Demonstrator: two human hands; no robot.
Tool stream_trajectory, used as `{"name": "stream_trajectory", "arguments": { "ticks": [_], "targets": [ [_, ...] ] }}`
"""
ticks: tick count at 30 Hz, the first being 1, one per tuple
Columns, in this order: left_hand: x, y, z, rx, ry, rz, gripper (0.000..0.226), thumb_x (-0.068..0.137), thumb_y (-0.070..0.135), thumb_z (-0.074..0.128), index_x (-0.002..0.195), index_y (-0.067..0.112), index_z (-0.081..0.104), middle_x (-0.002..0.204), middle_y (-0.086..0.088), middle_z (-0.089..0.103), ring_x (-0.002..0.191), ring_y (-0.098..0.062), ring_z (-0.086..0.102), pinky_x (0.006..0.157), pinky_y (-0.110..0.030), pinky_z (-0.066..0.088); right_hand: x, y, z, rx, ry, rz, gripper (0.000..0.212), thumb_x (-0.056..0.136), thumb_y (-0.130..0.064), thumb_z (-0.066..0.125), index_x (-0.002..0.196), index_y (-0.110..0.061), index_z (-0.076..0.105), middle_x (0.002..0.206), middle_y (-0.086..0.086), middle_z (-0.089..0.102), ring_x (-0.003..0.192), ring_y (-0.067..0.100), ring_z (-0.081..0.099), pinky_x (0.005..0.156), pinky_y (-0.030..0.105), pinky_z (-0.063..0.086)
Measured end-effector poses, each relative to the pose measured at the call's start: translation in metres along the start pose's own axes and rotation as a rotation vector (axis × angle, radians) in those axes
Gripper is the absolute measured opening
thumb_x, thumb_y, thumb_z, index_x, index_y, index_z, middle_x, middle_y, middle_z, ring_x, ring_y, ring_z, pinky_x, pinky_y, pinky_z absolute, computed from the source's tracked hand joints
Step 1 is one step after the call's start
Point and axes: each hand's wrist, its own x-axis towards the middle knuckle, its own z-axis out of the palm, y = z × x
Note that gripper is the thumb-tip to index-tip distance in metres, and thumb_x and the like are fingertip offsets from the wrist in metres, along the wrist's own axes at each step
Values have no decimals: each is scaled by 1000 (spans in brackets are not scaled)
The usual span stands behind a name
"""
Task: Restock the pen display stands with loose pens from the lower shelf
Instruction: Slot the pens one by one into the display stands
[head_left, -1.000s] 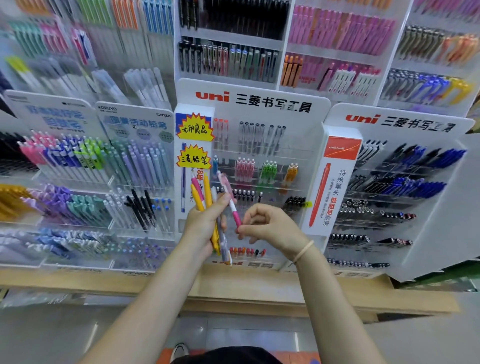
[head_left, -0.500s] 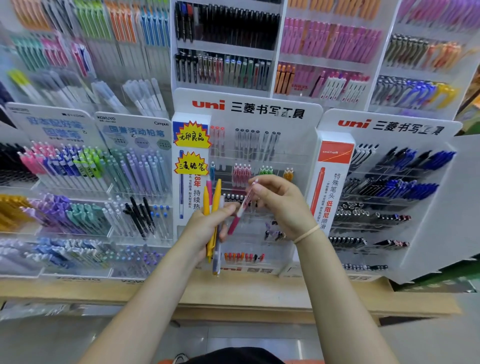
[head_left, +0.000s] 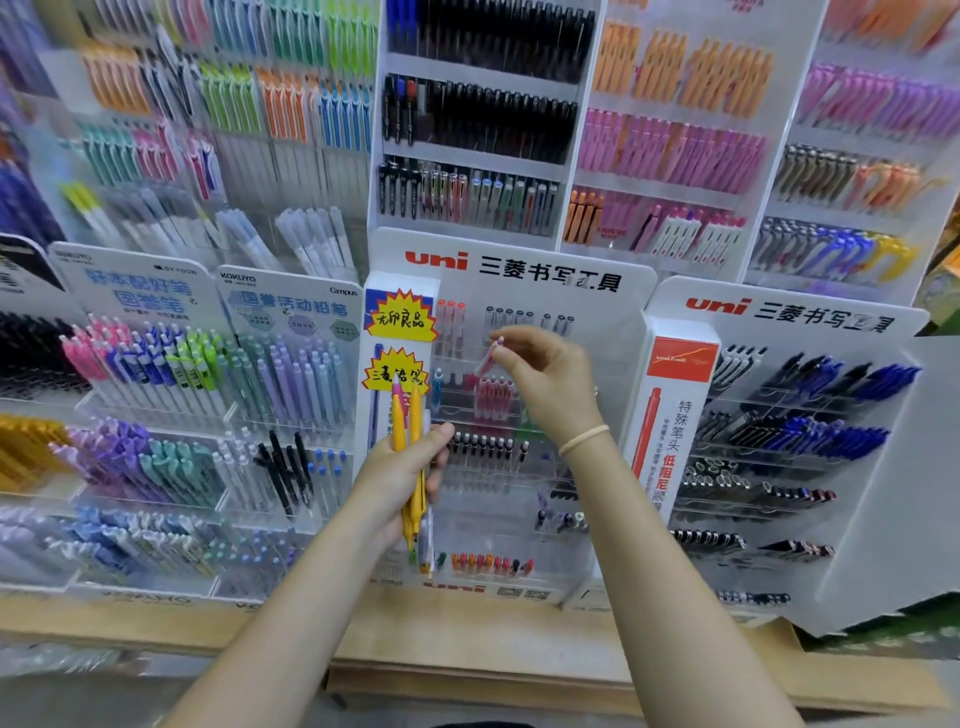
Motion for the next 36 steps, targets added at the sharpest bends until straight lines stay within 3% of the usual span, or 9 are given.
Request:
{"name": "stream_trajectory", "arguments": {
  "ticks": [11,15,17,20,22,25,28,32,36],
  "targets": [
    [2,10,-6,0,-63,-21,16,94,21,67,85,12,58,62,0,53,43,-11,42,42,-23,37,14,11,21,-503,-246,-19,16,89,-23,71,101,-13,78,89,3,76,81,14,65,86,35,54],
    [0,11,-9,5,-149,-30,14,95,17,66,85,12,58,63,0,52,44,-11,42,44,-22,37,15,6,17,-593,-311,13,25,92,-29,69,111,-15,75,111,1,73,109,17,60,102,35,46],
    [-1,10,-10,14,-197,-29,14,92,18,68,84,12,58,64,0,53,44,-10,42,44,-21,38,8,0,12,-533,-254,-15,27,92,-30,68,115,-16,73,116,-2,70,116,16,54,100,28,39],
    [-1,8,-9,34,-266,-36,18,83,22,76,86,13,61,63,-1,52,42,-10,42,43,-21,37,-6,-10,9,-339,-173,-39,17,94,-26,67,105,-18,76,95,-12,70,98,7,57,86,22,43],
    [-2,7,-8,99,-347,-45,18,81,23,81,83,16,64,62,-1,50,41,-10,42,43,-21,37,-15,-16,10,-185,-243,48,17,96,-24,64,104,-14,76,88,-10,71,82,-2,61,75,14,47],
    [-7,4,-2,213,-484,-71,13,79,25,77,73,22,66,61,-1,49,43,-12,42,44,-22,36,-25,-15,8,37,-332,237,20,96,-21,63,102,-5,74,92,7,74,80,5,66,75,20,56],
    [-10,-3,2,259,-506,-89,14,84,17,77,84,14,63,63,-3,51,45,-14,44,46,-23,39,-34,-10,-1,50,-346,262,19,95,-21,65,98,-4,75,83,1,72,73,-1,62,68,14,49],
    [-13,-13,3,353,-467,-103,6,92,8,69,92,9,63,62,-3,50,46,-14,43,45,-22,38,-43,-3,-7,190,-45,301,14,96,-15,62,89,-7,72,68,-7,65,60,-1,57,60,14,46],
    [-14,-28,3,282,-304,-178,6,93,10,68,96,8,64,57,0,46,44,-13,39,44,-23,33,-49,6,-16,314,165,316,16,100,-13,56,93,-3,66,70,4,66,62,11,61,60,24,53]
  ]
}}
